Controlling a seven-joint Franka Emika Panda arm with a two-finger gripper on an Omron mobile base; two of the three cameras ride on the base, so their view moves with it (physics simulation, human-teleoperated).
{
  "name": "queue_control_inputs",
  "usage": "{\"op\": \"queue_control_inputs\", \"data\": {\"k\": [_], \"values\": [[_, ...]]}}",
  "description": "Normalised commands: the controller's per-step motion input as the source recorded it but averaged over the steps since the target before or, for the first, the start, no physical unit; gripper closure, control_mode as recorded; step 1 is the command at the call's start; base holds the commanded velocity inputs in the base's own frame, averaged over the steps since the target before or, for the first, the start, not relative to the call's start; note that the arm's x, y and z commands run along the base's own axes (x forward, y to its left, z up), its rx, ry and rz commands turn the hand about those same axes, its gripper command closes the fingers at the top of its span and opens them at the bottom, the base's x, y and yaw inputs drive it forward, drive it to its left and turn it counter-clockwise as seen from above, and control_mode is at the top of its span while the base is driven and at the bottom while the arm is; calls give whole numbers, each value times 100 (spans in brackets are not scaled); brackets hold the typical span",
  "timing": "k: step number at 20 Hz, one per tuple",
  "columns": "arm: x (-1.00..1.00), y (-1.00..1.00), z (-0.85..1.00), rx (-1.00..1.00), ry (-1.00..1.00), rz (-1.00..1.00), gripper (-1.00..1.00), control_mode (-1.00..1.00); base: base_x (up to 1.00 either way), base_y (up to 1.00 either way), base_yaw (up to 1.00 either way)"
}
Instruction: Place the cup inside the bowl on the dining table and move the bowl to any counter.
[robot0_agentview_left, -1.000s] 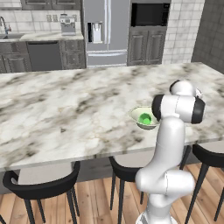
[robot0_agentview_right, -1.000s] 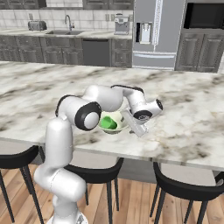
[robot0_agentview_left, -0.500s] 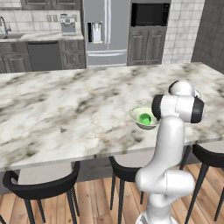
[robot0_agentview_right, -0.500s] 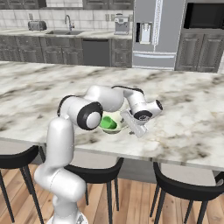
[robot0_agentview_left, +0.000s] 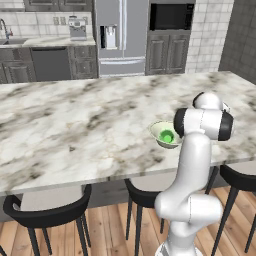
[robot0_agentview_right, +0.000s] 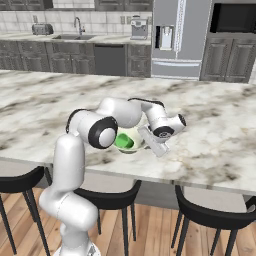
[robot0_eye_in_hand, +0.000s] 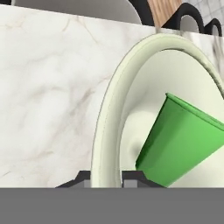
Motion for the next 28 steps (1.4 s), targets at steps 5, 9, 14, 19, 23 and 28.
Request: {"op": "queue_control_inputs", "data": {"k": [5, 9, 14, 19, 23, 28], "values": [[0, 0, 0, 0, 0, 0, 100, -100, 0, 0, 0], [6, 0, 5, 0, 0, 0, 100, -100, 0, 0, 0], [0, 0, 33, 0, 0, 0, 100, -100, 0, 0, 0], [0, 0, 60, 0, 0, 3, 100, -100, 0, 0, 0], [0, 0, 61, 0, -1, 2, 100, -100, 0, 0, 0], [-4, 4, 50, 0, -2, 2, 100, -100, 0, 0, 0]]}}
